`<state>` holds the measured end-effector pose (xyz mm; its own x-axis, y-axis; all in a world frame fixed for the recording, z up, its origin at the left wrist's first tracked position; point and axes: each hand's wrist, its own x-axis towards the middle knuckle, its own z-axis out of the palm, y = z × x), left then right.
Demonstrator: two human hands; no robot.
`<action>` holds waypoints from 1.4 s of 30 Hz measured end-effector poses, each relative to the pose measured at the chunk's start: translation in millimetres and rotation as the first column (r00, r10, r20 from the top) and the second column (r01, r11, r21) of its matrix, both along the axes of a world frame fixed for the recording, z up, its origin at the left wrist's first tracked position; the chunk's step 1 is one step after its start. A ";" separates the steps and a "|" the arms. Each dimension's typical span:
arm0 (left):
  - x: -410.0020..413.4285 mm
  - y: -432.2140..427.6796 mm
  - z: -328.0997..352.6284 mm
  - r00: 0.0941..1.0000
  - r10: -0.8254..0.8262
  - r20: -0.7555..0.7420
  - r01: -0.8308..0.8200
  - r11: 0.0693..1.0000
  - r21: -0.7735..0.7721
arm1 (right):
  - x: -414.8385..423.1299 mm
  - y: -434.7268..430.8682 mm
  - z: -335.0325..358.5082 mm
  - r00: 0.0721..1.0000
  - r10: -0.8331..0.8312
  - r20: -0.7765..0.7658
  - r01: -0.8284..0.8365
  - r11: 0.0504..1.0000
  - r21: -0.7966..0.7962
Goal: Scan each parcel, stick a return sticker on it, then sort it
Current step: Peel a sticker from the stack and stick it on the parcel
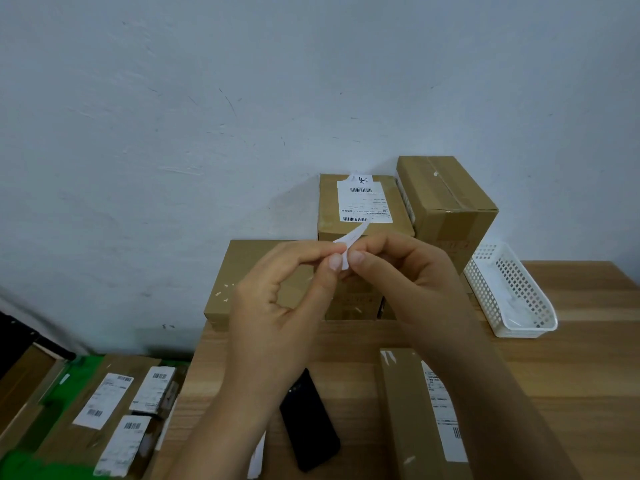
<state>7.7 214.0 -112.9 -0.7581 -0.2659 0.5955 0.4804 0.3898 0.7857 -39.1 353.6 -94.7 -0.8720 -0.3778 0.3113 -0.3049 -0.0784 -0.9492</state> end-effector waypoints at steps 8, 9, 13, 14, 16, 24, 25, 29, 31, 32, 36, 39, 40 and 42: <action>-1.0 -2.4 1.1 0.999 0.030 -0.028 -0.032 0.996 -0.086 | -1.0 -1.0 -0.8 0.999 0.018 0.035 -0.018 1.000 -0.016; -1.2 -2.4 1.4 0.999 0.030 -0.025 -0.032 0.995 -0.091 | -1.3 -1.3 -0.9 0.999 0.024 0.046 -0.023 1.000 -0.021; -2.4 -4.9 -0.8 1.000 0.006 -0.013 -0.007 0.997 -0.077 | -3.0 -2.3 -0.9 0.999 0.030 0.032 -0.030 1.000 0.008; -2.9 -5.9 -2.0 1.000 -0.006 -0.007 0.005 0.997 -0.072 | -3.6 -2.3 -1.2 0.999 0.028 0.030 -0.028 1.000 0.009; -4.1 -7.8 -3.8 1.000 -0.025 0.000 0.025 0.998 -0.055 | -4.0 -2.4 -1.3 0.999 0.029 0.028 -0.029 1.000 -0.004; -7.8 -13.4 -6.9 0.996 -0.089 0.019 0.089 0.996 0.011 | -5.2 -5.8 -3.6 0.998 0.033 0.044 -0.031 0.998 -0.049; -8.1 -13.7 -6.8 0.996 -0.091 0.022 0.090 0.996 0.018 | -4.7 -5.7 -3.1 0.999 0.032 0.045 -0.030 0.999 -0.045; -8.9 -13.7 -6.8 0.994 -0.103 0.047 0.101 0.994 0.042 | -4.8 -5.3 -2.8 0.999 0.019 0.039 -0.017 0.999 -0.034; -9.0 -13.4 -7.4 0.992 -0.115 0.055 0.112 0.992 0.052 | -5.5 -5.0 -3.7 1.000 0.011 0.027 -0.010 1.000 -0.022; -8.8 -13.4 -7.7 0.991 -0.123 0.058 0.120 0.991 0.054 | -5.4 -4.9 -4.0 1.000 0.007 0.022 -0.006 1.000 -0.014; -7.5 -15.2 -9.3 0.985 -0.162 0.063 0.159 0.986 0.055 | -5.9 -3.8 -6.9 1.000 -0.010 0.021 0.010 1.000 -0.005; -7.5 -17.6 -11.2 0.981 -0.187 0.059 0.184 0.982 0.043 | -6.0 -3.4 -8.7 1.000 -0.028 -0.001 0.028 0.999 0.027; -7.8 -18.5 -11.9 0.981 -0.184 0.055 0.183 0.983 0.032 | -6.0 -3.3 -9.0 1.000 -0.029 -0.003 0.029 0.999 0.027; -8.1 -20.2 -12.4 0.983 -0.175 0.050 0.174 0.985 0.018 | -5.7 -3.8 -9.1 1.000 -0.020 0.003 0.020 1.000 0.023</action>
<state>-0.5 193.9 -125.3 -0.8230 -0.1342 0.5519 0.4992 0.2928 0.8155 -44.9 349.9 -103.7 -0.8802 -0.3676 0.3001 -0.3034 -0.0504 -0.9515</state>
